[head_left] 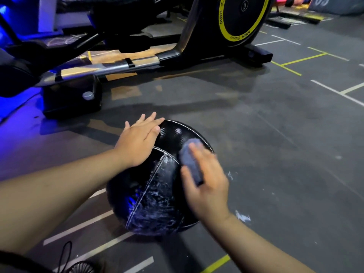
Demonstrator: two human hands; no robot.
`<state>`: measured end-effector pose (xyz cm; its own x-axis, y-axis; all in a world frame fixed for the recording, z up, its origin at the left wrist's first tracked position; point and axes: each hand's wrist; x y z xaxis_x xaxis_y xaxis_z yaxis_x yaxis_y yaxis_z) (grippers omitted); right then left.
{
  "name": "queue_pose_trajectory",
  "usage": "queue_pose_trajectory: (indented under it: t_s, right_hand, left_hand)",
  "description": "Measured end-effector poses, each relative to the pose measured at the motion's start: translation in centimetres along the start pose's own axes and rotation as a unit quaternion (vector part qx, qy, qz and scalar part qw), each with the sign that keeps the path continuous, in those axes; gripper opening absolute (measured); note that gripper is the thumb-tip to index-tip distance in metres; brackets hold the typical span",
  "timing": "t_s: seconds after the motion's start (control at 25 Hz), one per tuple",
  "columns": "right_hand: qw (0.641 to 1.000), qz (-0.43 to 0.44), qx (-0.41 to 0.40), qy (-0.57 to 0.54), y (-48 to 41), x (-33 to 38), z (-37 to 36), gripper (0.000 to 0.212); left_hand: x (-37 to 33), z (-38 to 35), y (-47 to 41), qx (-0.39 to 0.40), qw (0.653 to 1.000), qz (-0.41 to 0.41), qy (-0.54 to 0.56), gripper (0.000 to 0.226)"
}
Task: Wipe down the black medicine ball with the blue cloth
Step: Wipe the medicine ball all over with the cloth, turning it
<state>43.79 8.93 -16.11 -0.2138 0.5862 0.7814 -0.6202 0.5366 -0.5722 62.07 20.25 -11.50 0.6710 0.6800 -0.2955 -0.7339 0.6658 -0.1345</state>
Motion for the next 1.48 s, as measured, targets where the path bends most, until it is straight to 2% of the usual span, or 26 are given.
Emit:
queue_pose_trajectory:
  t_s: [0.08, 0.16, 0.2, 0.28, 0.32, 0.36, 0.4, 0.48, 0.56, 0.64, 0.68, 0.76, 0.8, 0.84, 1.0, 1.16, 1.2, 1.28, 1.36, 1.4, 1.48]
  right_hand:
    - [0.985, 0.122, 0.108, 0.057, 1.9, 1.2, -0.7, 0.048]
    - [0.964, 0.175, 0.184, 0.076, 0.4, -0.1, 0.3, 0.051]
    - [0.964, 0.170, 0.192, 0.070, -0.8, -1.2, 0.9, 0.052]
    - [0.993, 0.028, 0.109, 0.037, -4.4, -3.1, 1.9, 0.047]
    - [0.996, -0.063, 0.057, 0.012, -5.8, -3.3, 2.2, 0.044]
    - [0.994, -0.111, 0.025, -0.002, -6.1, -3.1, 1.9, 0.042]
    - [0.996, -0.090, 0.021, 0.010, -5.1, -2.6, 1.2, 0.042]
    - [0.995, 0.052, 0.073, 0.053, -1.4, -0.9, -0.1, 0.045]
    - [0.972, 0.163, 0.156, 0.067, 0.7, 0.3, 0.5, 0.048]
    - [0.954, 0.218, 0.195, 0.066, -1.6, -1.0, 1.4, 0.047]
    - [0.968, 0.175, 0.174, 0.054, -3.4, -2.3, 1.7, 0.044]
    - [0.995, -0.059, 0.078, -0.005, -7.1, -4.6, 2.5, 0.037]
    - [0.986, -0.159, 0.029, -0.034, -7.5, -5.2, 2.7, 0.035]
    - [0.980, -0.193, 0.003, -0.052, -6.7, -5.2, 2.6, 0.036]
    - [0.999, -0.016, 0.025, -0.012, 3.8, -1.6, 0.7, 0.052]
    - [0.998, 0.005, 0.020, -0.056, 4.0, -1.5, -0.1, 0.051]
    - [0.997, -0.024, -0.001, -0.069, 2.6, -1.8, -0.1, 0.048]
    - [0.982, -0.151, -0.064, -0.093, -1.2, -2.9, 0.1, 0.038]
    - [0.947, -0.299, -0.030, -0.112, -5.2, -4.9, 0.5, 0.023]
    - [0.932, -0.342, 0.001, -0.120, -6.8, -5.5, 0.5, 0.018]
    - [0.928, -0.357, 0.038, -0.095, -8.5, -5.8, 0.0, 0.022]
  left_hand:
    - [0.5, 0.2, -0.1, 0.005, 1.000, 0.008, 0.003, 0.049]
    - [0.8, 0.3, 0.5, 0.008, 1.000, 0.010, 0.006, 0.054]
    - [0.9, 0.2, 0.7, 0.009, 1.000, 0.010, 0.008, 0.056]
    - [0.7, 0.1, 1.0, 0.010, 1.000, 0.008, 0.008, 0.056]
    - [0.3, -0.1, 1.0, 0.007, 1.000, 0.007, 0.004, 0.054]
    - [0.0, -0.1, 0.9, 0.000, 1.000, 0.007, -0.001, 0.050]
    - [-0.4, -0.2, 0.8, -0.006, 1.000, 0.010, -0.004, 0.047]
    - [-0.4, -0.1, 0.6, -0.013, 1.000, 0.026, -0.002, 0.044]
    - [0.0, -0.1, 0.9, -0.013, 0.999, 0.031, -0.001, 0.044]
    - [0.3, -0.2, 1.3, -0.016, 1.000, 0.024, 0.002, 0.046]
    - [0.3, -0.3, 1.4, -0.016, 1.000, 0.020, 0.004, 0.047]
    - [0.2, -0.6, 1.7, -0.012, 1.000, 0.015, 0.007, 0.051]
    - [0.1, -0.6, 1.6, -0.013, 1.000, 0.012, 0.009, 0.053]
    - [0.2, -0.6, 1.4, -0.015, 1.000, 0.011, 0.016, 0.053]
    - [3.2, -0.2, 1.8, -0.014, 0.997, 0.035, 0.069, 0.046]
    - [4.7, 0.0, 3.8, -0.029, 0.995, 0.047, 0.088, 0.055]
    - [4.6, -0.2, 4.0, -0.041, 0.994, 0.051, 0.083, 0.059]
    - [4.3, -0.2, 4.4, -0.053, 0.995, 0.051, 0.068, 0.060]
    - [4.2, -0.2, 4.9, -0.054, 0.995, 0.046, 0.068, 0.057]
    - [4.2, -0.2, 5.2, -0.055, 0.995, 0.047, 0.068, 0.056]
    - [4.3, -0.2, 5.7, -0.064, 0.995, 0.055, 0.060, 0.054]
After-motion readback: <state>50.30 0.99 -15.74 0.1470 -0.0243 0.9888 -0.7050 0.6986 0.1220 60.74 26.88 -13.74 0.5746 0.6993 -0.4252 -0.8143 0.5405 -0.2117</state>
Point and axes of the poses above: each hand's wrist, its own y-axis away from the middle knuckle, its own z-axis out of the back of the hand, x = y × z, and after that the axes turned 11 degrees about -y, right-handed
